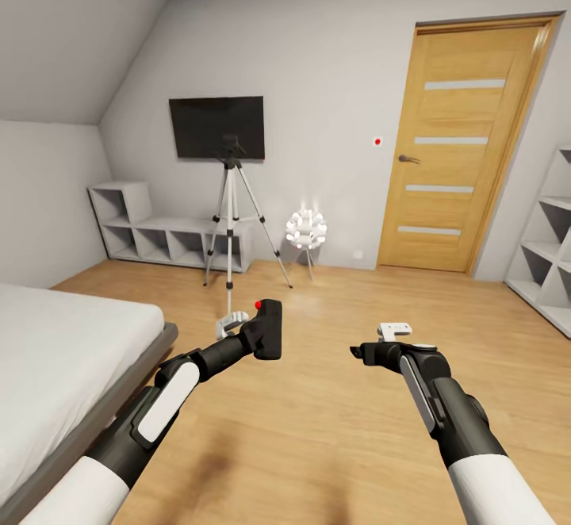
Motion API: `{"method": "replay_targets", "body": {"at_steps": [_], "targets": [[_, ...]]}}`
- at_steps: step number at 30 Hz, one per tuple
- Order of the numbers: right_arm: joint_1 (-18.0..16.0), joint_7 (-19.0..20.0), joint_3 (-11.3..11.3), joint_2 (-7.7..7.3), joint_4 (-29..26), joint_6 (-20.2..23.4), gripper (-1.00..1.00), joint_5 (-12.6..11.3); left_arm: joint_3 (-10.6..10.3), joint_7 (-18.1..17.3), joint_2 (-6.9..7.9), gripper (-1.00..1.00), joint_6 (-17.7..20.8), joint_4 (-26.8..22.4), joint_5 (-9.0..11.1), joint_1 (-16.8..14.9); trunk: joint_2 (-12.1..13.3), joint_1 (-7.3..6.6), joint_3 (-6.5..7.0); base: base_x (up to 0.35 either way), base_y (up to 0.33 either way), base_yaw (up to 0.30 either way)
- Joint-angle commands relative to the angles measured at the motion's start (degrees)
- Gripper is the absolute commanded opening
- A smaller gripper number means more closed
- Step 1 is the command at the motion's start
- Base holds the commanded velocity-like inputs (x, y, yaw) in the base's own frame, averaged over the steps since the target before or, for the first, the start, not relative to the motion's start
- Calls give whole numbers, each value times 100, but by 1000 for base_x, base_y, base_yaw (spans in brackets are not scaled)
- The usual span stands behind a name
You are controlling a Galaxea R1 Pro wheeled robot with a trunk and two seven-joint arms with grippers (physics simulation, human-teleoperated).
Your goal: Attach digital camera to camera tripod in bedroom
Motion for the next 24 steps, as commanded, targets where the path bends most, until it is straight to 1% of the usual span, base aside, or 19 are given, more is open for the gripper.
{"method": "replay_targets", "body": {"at_steps": [1,24], "targets": [[-3,-10,10,-5,-5,24,100,-30,-6,-17,4,-100,14,-2,10,-4,39,-23,12,0,0,0],[-3,-10,7,-8,-2,10,100,-35,0,-17,4,-100,14,4,4,-4,961,-529,425,0,0,0]]}}
